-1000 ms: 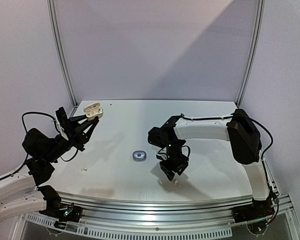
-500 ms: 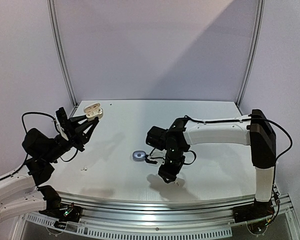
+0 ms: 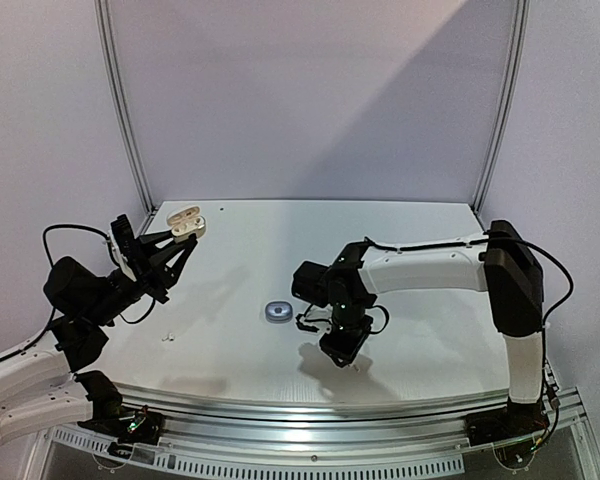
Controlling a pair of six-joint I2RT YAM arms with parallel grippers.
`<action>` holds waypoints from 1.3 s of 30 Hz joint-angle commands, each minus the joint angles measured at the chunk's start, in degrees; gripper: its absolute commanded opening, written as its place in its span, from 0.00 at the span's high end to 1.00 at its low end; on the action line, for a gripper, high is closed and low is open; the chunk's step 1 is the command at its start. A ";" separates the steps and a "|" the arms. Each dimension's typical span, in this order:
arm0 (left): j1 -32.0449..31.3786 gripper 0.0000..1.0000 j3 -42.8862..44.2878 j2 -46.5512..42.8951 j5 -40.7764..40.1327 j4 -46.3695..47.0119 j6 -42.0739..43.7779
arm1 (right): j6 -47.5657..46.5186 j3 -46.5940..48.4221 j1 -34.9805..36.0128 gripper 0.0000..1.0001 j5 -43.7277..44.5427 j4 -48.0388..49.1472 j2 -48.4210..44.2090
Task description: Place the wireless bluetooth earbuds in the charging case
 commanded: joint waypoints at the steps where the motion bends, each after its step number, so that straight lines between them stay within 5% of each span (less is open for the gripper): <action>1: 0.18 1.00 0.73 0.14 -0.01 -0.13 -0.48 | 3.74 -0.36 -0.32 0.60 1.20 -0.73 2.31; 7: 0.18 1.00 0.72 0.14 0.15 -0.40 -0.46 | 6.09 -1.44 -0.37 0.60 3.65 -1.06 3.20; 21: 0.18 1.00 0.81 0.14 0.39 -0.73 -0.58 | 7.29 -0.69 -0.37 0.79 3.10 -0.21 3.82; 39: 0.18 1.00 0.68 0.07 0.37 -1.02 -0.58 | 7.07 0.05 -0.36 0.81 2.48 -2.02 4.84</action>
